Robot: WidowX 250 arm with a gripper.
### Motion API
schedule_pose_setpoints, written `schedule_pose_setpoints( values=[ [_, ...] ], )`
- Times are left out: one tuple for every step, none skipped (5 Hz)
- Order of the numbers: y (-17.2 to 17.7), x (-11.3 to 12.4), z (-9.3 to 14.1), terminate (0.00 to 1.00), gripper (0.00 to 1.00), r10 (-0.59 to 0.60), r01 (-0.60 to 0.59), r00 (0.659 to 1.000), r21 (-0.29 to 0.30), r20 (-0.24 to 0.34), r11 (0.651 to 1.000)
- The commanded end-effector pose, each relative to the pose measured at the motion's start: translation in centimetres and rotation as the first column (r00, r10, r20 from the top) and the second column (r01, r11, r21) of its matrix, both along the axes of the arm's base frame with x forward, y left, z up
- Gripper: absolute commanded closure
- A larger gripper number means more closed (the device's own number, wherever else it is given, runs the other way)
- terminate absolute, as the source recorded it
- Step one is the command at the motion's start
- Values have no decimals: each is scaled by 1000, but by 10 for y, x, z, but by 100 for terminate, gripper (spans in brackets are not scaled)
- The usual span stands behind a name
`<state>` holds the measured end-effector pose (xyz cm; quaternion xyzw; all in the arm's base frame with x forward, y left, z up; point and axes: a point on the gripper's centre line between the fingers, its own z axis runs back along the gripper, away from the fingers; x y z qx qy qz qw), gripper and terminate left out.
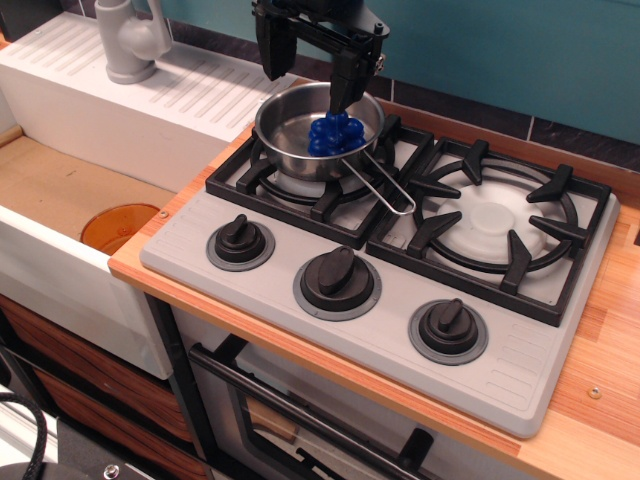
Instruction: Put pan on stove and put blueberry in pan
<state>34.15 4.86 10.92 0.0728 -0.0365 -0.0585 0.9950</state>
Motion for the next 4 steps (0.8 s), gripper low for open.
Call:
schedule_pose_setpoints(
  values=[
    [-8,12,40,0,0,-7,7,995,4,102,1000],
    [-13,13,45,0,0,4,-3,996,-6,91,1000],
    [-17,12,51,0,0,11,-9,998,-22,67,1000],
    [-18,11,50,100,0,-3,2,998,14,65,1000]
  ],
)
